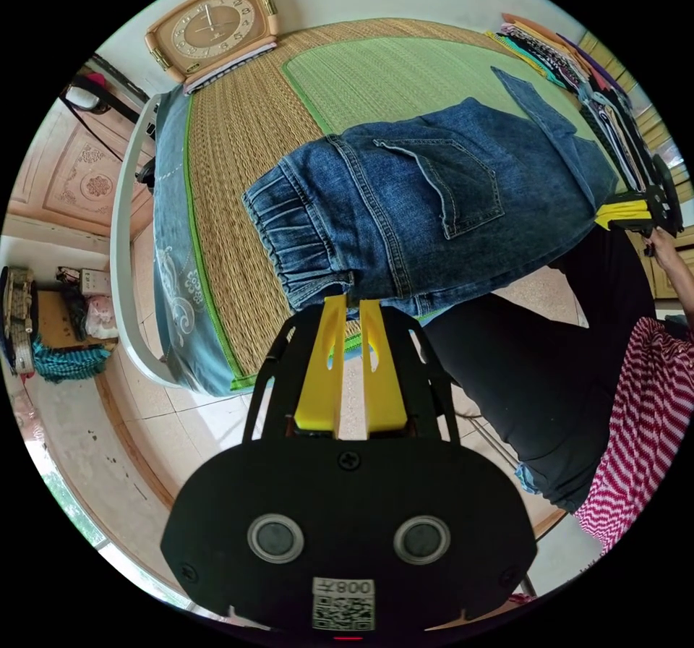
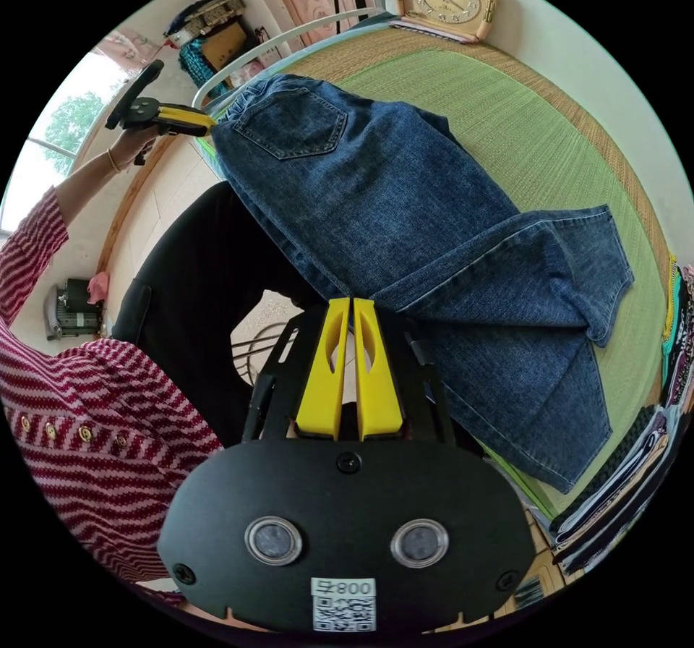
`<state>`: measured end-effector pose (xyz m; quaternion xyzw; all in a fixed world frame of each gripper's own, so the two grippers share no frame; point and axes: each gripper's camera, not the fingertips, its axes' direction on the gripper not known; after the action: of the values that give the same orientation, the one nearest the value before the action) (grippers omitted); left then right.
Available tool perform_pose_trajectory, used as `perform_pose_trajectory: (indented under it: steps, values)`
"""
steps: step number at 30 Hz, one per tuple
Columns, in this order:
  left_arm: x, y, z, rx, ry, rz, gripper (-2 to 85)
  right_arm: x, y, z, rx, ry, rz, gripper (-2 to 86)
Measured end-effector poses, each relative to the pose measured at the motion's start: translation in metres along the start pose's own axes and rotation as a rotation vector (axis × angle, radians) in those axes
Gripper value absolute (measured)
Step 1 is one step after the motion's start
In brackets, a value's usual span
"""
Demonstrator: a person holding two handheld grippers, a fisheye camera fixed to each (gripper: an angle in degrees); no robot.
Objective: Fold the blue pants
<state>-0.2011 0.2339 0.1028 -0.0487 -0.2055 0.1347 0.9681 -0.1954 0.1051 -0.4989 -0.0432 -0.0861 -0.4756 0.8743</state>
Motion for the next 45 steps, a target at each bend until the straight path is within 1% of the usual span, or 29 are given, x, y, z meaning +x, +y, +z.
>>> perform_pose_trajectory:
  steps: [7,14,20,22,24,26,28,33,41,43,45]
  values:
    - [-0.030,-0.010,0.017,-0.003,0.007,-0.030,0.7,-0.022,-0.001,0.013,-0.030,0.017,0.003,0.7]
    - [-0.067,-0.021,0.030,0.011,0.041,-0.075,0.6,-0.029,0.002,0.017,-0.027,-0.012,0.022,0.7]
    - [-0.098,-0.015,0.031,0.049,0.023,-0.109,0.4,-0.038,0.002,0.024,-0.041,-0.012,0.017,0.8]
    - [-0.109,-0.012,0.031,0.087,0.064,-0.141,0.4,-0.039,0.003,0.024,-0.039,-0.021,0.022,0.8]
    - [-0.123,-0.013,0.032,0.161,0.157,-0.179,0.3,-0.040,0.004,0.024,-0.036,-0.027,0.028,0.8]
    - [-0.131,-0.019,0.036,0.190,0.206,-0.198,0.2,-0.044,0.006,0.023,-0.031,-0.023,0.029,0.8]
    - [-0.137,-0.027,0.043,0.190,0.221,-0.206,0.2,-0.047,0.008,0.021,-0.023,-0.022,0.035,0.8]
    - [-0.154,-0.048,0.072,0.098,0.209,-0.215,0.1,-0.051,0.017,0.018,0.003,-0.033,0.052,0.7]
    - [-0.197,-0.056,0.080,0.131,0.285,-0.282,0.3,-0.052,0.029,0.020,0.027,-0.059,0.049,0.8]
    - [-0.207,-0.057,0.080,0.161,0.306,-0.316,0.6,-0.050,0.030,0.021,0.030,-0.073,0.055,0.8]
    - [-0.225,-0.054,0.082,0.212,0.378,-0.417,1.2,-0.047,0.032,0.022,0.035,-0.090,0.066,0.8]
